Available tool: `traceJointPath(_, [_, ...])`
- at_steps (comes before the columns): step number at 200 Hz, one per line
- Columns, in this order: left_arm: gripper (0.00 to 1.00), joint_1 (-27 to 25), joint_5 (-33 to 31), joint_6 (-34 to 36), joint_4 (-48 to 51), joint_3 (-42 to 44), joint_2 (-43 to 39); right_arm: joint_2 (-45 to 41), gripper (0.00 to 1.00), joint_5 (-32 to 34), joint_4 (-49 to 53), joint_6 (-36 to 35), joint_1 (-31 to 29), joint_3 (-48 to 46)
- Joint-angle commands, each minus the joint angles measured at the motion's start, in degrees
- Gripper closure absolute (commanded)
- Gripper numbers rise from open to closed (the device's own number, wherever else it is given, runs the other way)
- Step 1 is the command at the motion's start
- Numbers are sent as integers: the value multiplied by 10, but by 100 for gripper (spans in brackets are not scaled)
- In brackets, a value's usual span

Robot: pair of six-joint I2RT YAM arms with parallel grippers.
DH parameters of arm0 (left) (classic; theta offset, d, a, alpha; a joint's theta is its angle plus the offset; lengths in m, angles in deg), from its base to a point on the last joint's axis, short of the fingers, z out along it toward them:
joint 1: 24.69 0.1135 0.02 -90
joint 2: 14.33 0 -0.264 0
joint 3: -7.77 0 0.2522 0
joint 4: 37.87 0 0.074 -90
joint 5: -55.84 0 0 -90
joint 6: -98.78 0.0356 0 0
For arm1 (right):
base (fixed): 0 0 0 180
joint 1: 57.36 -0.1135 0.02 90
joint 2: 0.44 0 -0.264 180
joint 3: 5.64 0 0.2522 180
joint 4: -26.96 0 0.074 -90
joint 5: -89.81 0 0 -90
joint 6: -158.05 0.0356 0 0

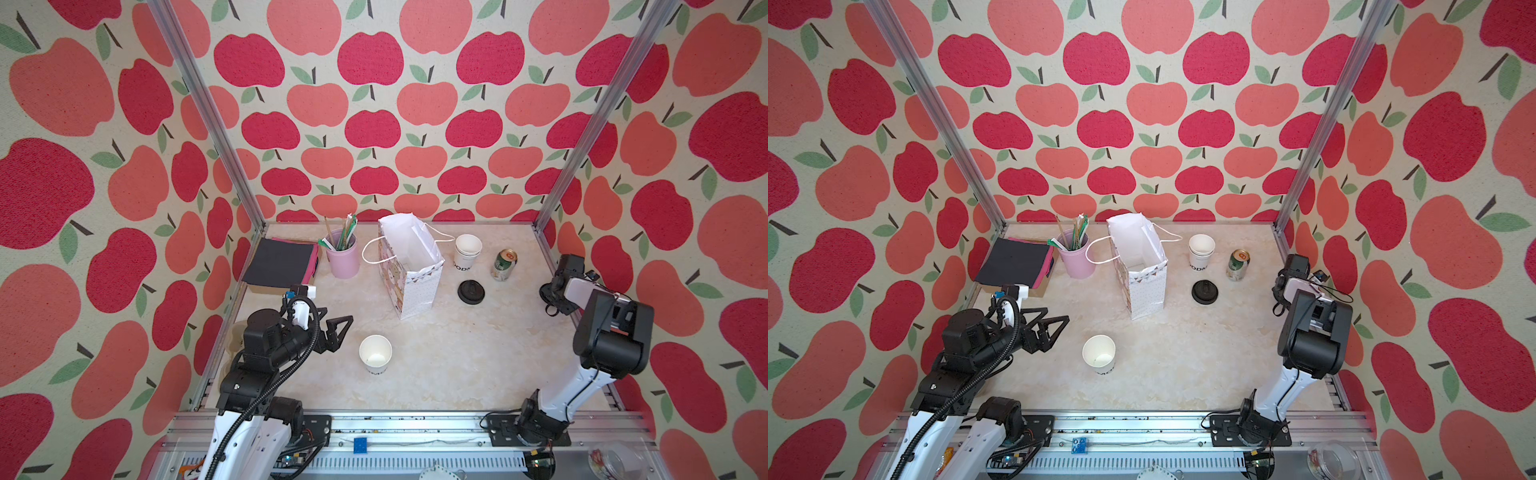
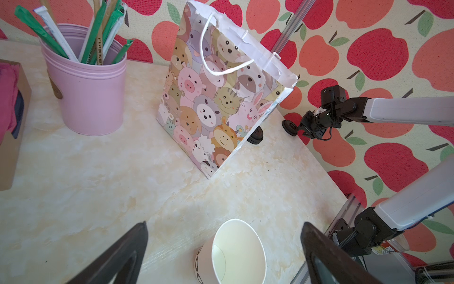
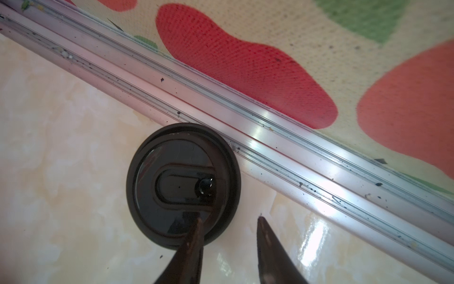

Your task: Pack the takeout coffee

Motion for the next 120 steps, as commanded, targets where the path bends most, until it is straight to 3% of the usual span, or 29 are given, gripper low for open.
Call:
traceJointPath(1, [1,0,4,5,-8,7,-6,14,63,-7,1,-4,5,21])
traceJointPath(78, [1,0,4,5,-8,7,-6,38,71,-21,6,6,8,37])
traceJointPath(120, [1,-1,4,5,-8,7,-7,49,83,-33,16,12,9,45])
